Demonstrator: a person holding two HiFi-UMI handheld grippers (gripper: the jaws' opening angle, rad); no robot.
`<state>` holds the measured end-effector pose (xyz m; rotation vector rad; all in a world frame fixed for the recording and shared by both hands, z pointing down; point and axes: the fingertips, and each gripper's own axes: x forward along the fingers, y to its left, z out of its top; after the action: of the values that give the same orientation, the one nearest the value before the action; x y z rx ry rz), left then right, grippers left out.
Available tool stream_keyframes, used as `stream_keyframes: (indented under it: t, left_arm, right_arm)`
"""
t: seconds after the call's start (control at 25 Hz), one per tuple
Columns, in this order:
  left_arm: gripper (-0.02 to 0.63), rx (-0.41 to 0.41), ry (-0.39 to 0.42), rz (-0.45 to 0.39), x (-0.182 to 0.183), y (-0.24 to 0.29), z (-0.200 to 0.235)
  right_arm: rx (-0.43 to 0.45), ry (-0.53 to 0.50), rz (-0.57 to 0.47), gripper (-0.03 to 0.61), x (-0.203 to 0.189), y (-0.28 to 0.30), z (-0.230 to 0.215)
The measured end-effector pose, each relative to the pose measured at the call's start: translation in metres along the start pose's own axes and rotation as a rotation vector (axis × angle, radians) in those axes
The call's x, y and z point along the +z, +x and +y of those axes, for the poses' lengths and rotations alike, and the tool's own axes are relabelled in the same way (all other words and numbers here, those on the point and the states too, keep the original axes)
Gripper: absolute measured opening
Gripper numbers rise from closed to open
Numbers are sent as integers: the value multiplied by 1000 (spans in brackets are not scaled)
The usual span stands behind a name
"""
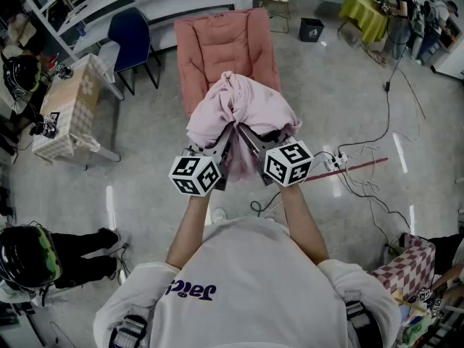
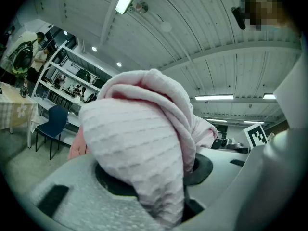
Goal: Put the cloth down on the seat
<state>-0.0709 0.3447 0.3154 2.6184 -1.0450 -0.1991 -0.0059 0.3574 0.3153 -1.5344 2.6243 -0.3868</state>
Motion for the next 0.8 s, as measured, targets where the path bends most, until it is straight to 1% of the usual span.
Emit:
stream_keyframes:
  t: [0.2, 0.4, 0.6, 0.68, 0.8]
  left_arm:
    - [213, 9, -5, -8, -5, 13, -13]
    - [213, 16, -6, -29, -17, 31, -51]
    - [213, 34, -30, -44, -35, 32, -83]
    - [213, 50, -27, -39, -41, 30, -88]
    - [215, 79, -9, -7, -50, 30, -83]
  right_arm:
    - [6, 2, 0, 227, 3, -10, -17]
    - [22, 5, -9, 230, 10, -43, -43]
    - [46, -37, -4, 238, 6, -76, -56]
    - [57, -33, -1, 238, 2, -82, -58]
    - [66, 8, 3, 238, -10, -80, -60]
